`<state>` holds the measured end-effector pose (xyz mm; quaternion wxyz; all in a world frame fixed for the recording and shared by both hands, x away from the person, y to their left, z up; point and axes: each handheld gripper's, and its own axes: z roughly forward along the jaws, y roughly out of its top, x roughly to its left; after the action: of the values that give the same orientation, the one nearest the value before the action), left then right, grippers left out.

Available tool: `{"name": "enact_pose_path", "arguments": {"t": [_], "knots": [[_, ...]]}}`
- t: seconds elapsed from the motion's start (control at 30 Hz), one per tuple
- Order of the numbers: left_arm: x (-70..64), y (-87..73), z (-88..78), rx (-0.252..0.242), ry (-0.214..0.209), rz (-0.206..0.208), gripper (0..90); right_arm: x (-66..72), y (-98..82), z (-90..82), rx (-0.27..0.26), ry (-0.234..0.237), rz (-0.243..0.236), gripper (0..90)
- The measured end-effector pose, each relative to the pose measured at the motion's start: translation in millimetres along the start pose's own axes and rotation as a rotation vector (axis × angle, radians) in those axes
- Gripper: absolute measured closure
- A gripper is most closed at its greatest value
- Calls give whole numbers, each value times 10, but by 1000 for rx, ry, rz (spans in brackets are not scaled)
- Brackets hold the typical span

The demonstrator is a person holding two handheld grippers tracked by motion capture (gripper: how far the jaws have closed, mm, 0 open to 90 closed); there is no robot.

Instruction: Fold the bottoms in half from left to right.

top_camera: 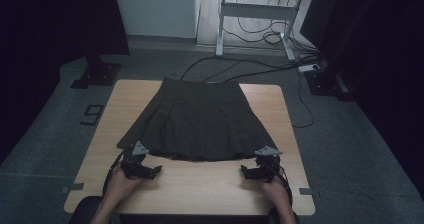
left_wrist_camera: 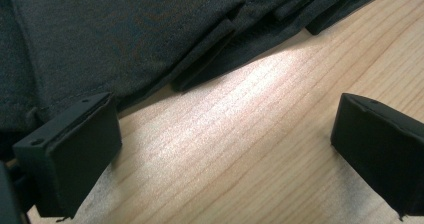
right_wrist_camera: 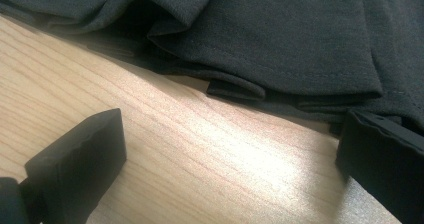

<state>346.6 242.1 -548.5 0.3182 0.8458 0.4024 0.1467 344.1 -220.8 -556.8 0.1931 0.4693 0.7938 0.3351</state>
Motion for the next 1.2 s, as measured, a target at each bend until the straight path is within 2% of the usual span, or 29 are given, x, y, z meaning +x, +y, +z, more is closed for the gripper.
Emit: {"name": "enact_pose_path", "arguments": {"t": [0.57, 0.7, 0.73, 0.8, 0.9, 0.93, 0.97, 1.0, 1.03, 1.07, 1.13, 1.17, 1.2], "knots": [[-2, 12, 4, 4, 3, -4, 0, -1, 10, -4, 11, 5, -3, 0], [3, 48, -18, 18, -12, -13, 31, -8, 29, -38, 27, 39, 24, 0], [14, 79, -61, 4, -26, -17, 31, -11, 35, -51, 28, 46, 29, 0], [36, 122, -132, -15, -12, -8, 31, -6, 59, -90, 24, 39, 24, 0], [94, 169, -216, -37, 2, -8, 37, 7, 98, -140, 7, 33, 19, 0], [192, 212, -292, -59, 20, -28, 48, 20, 151, -181, -1, 38, 19, 0], [192, 212, -292, -59, 20, -28, 58, 20, 151, -181, -1, 38, 19, 0], [301, 252, -358, -78, 28, -57, 70, 41, 214, -213, -6, 35, 8, 9], [301, 252, -358, -78, 28, -57, 80, 41, 214, -213, -6, 35, 8, 9], [398, 294, -412, -90, 41, -69, 93, 57, 289, -237, -17, 43, 10, 23], [497, 344, -448, -100, 58, -75, 124, 65, 373, -250, -28, 67, 13, 25], [497, 344, -448, -100, 58, -75, 149, 65, 373, -250, -28, 67, 13, 25], [600, 392, -449, -114, 58, -91, 153, 77, 463, -254, -38, 76, 12, 56]]}}
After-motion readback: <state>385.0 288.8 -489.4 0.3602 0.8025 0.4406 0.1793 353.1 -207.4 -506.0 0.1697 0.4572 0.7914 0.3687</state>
